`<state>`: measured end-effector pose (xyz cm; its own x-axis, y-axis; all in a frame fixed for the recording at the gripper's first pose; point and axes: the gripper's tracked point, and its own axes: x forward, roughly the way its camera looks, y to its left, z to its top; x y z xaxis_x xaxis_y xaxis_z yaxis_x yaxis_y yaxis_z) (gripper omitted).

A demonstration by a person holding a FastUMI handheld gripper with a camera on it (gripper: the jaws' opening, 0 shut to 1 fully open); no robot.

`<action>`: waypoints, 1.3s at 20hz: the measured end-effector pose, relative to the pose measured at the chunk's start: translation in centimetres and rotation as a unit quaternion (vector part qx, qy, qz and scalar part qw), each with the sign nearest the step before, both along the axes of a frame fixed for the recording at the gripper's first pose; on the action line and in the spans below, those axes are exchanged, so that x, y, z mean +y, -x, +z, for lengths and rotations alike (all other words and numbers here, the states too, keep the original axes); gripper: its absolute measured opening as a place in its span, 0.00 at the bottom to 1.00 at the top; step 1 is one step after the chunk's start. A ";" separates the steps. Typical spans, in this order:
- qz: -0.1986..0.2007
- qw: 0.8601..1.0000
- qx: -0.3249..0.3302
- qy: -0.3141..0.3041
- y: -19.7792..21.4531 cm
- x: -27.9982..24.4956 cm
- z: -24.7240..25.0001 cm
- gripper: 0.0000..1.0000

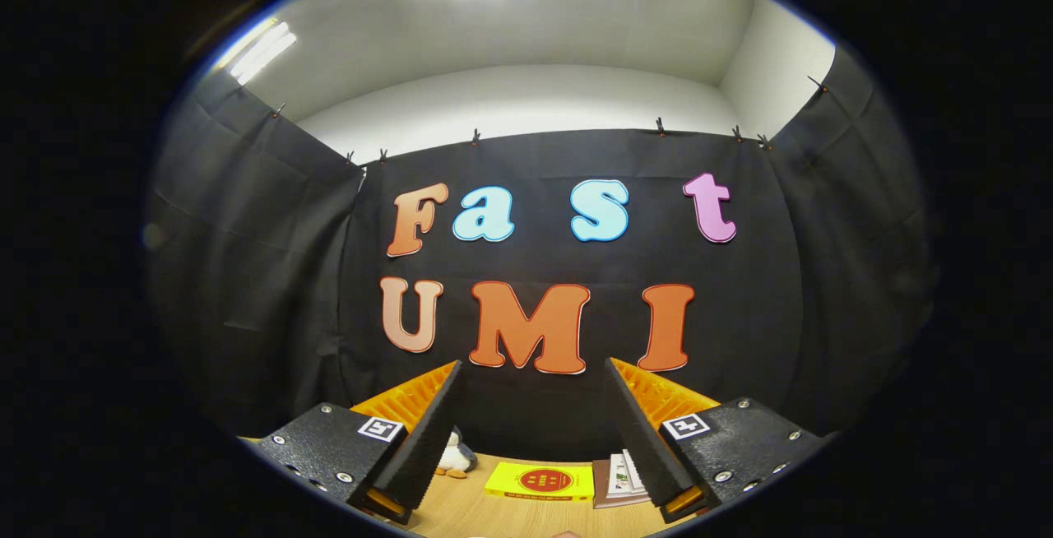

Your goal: Open the storage box then place both shoes into the box .Put the left shoe in first, then the right shoe, with the right side of both shoes facing outward in a uniform manner.

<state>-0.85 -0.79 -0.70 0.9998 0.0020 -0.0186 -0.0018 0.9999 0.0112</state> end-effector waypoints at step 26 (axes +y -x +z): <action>0.143 0.923 0.323 -0.154 5.5 10.7 -21.8 0.97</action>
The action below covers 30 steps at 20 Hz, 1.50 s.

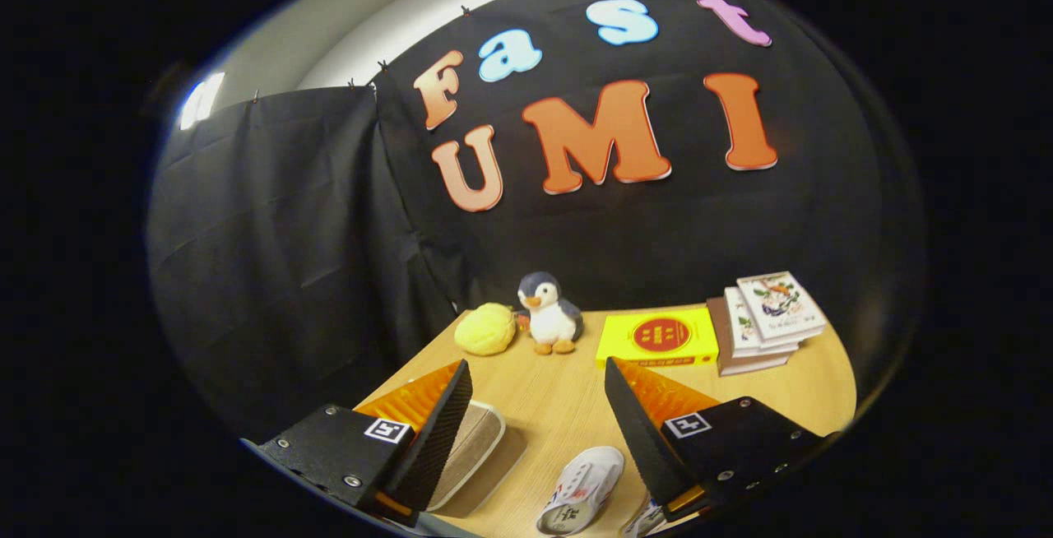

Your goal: Open the storage box then place both shoes into the box .Put the left shoe in first, then the right shoe, with the right side of both shoes facing outward in a uniform manner.

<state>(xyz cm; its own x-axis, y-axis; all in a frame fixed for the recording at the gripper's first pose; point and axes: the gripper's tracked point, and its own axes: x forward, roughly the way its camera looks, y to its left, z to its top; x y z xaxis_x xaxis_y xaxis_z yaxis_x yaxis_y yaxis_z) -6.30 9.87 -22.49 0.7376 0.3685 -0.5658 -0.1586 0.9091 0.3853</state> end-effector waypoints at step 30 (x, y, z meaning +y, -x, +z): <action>0.195 0.877 0.342 -0.275 13.9 17.4 -14.0 0.96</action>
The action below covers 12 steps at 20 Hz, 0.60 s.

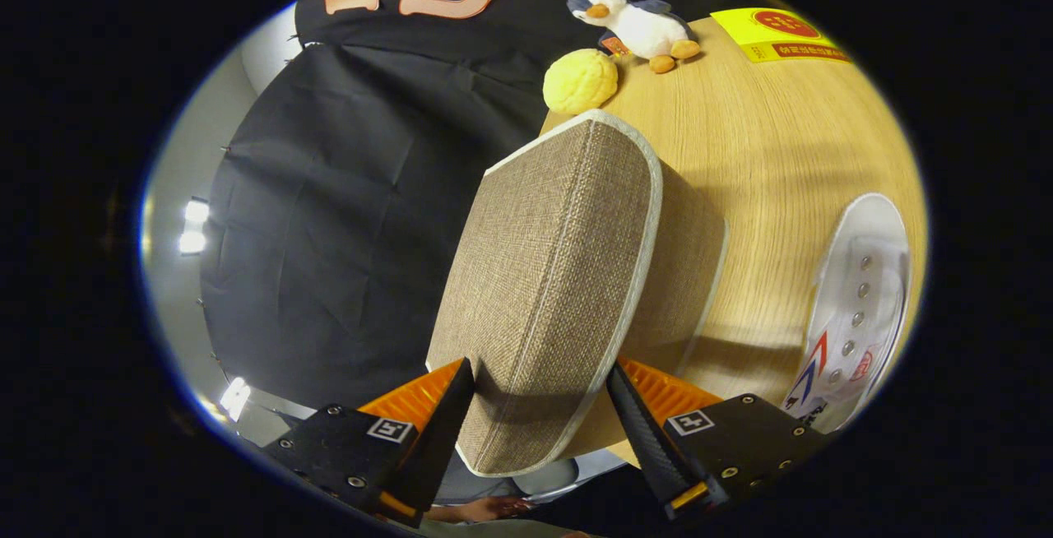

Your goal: Open the storage box then place both shoes into the box .Put the left shoe in first, then the right shoe, with the right side of both shoes facing outward in a uniform manner.

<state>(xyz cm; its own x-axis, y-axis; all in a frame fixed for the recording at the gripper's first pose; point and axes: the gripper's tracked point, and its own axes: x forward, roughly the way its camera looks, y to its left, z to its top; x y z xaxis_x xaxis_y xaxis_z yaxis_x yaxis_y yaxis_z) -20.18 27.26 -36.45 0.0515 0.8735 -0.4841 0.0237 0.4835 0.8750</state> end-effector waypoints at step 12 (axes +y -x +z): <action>-0.023 0.999 -0.003 -0.034 -0.8 -2.4 4.9 0.75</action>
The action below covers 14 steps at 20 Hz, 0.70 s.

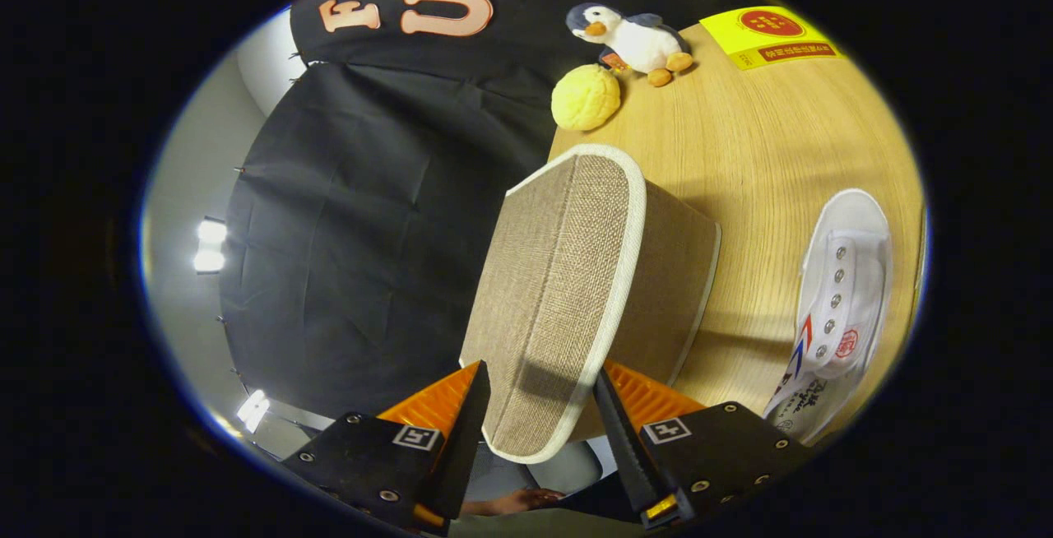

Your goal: Open the storage box then place both shoes into the box .Put the left shoe in first, then the right shoe, with the right side of both shoes facing outward in a uniform manner.

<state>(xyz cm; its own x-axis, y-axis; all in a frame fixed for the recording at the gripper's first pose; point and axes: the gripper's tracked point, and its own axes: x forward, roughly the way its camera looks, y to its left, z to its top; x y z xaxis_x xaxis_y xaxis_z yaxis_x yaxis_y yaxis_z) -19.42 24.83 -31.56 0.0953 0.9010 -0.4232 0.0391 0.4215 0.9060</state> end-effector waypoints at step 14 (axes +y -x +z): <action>-0.046 0.995 -0.010 0.087 -1.8 0.7 -2.2 0.17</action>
<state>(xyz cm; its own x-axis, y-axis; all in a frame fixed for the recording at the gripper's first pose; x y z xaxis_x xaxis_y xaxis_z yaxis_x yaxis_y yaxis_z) -17.67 25.54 -33.72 0.1832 0.8014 -0.5694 0.0671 0.5676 0.8206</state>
